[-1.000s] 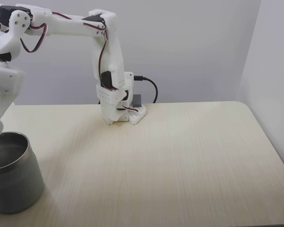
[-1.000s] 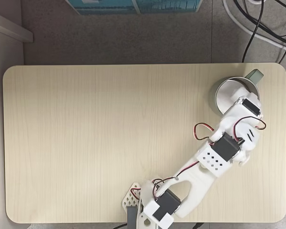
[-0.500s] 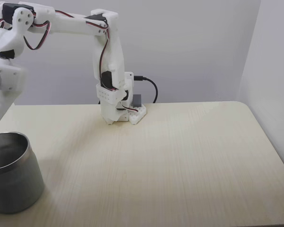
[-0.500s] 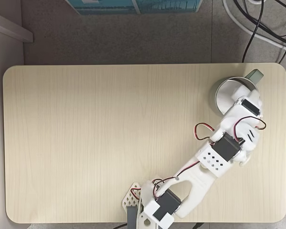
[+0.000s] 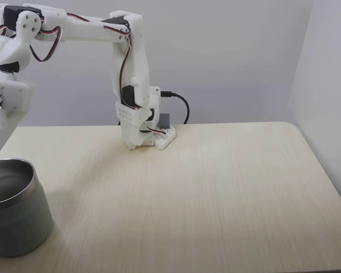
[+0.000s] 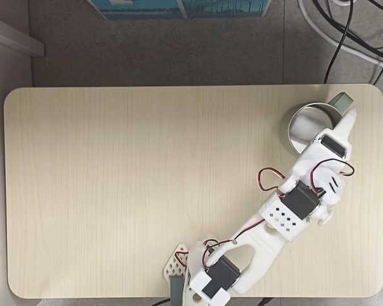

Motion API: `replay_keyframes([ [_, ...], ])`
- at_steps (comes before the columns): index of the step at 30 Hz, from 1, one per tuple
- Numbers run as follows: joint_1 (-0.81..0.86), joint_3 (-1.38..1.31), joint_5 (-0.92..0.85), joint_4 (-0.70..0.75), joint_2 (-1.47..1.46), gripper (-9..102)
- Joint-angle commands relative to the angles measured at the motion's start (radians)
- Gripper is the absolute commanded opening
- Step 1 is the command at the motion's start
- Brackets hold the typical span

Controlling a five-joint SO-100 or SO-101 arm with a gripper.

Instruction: Grasp a dressing and put it in the cup.

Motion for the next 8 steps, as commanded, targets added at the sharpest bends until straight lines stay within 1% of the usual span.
replay_keyframes([
  [1,-0.014,0.0,-0.008,-0.015,-0.048,30],
  [8,-0.009,-0.005,-0.011,-0.021,-0.054,30],
])
